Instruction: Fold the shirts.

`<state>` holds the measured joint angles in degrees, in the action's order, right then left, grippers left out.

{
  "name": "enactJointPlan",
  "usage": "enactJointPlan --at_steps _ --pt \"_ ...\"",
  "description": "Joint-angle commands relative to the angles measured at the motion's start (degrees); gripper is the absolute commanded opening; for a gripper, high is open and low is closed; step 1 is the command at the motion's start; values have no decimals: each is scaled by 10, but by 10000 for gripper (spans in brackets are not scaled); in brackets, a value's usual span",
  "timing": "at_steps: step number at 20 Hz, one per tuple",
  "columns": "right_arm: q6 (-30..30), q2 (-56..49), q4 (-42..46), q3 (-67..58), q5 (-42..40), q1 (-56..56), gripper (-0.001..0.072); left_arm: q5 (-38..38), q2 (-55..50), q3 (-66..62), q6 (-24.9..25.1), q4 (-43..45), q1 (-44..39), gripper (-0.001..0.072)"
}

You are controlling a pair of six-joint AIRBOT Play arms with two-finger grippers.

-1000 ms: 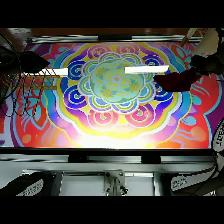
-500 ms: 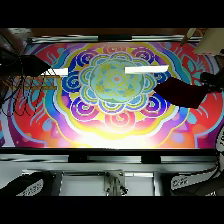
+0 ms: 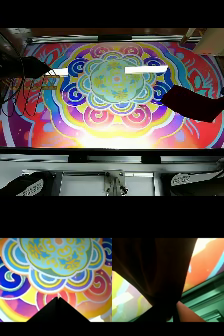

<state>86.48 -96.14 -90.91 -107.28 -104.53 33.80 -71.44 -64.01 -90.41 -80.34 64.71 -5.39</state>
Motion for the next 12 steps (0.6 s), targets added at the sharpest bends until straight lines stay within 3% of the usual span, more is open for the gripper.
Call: enactJointPlan --at_steps 1,5,8,12 --pt "-3 14 -8 96 14 34 76 -9 0 0 -5 0 0 30" --pt "-2 77 -17 257 92 55 76 -9 0 0 -5 0 0 31" --pt "-23 134 -83 359 168 93 75 -8 0 0 -5 0 0 30" --pt "-22 195 -101 463 181 126 76 -5 0 0 -5 0 0 30"
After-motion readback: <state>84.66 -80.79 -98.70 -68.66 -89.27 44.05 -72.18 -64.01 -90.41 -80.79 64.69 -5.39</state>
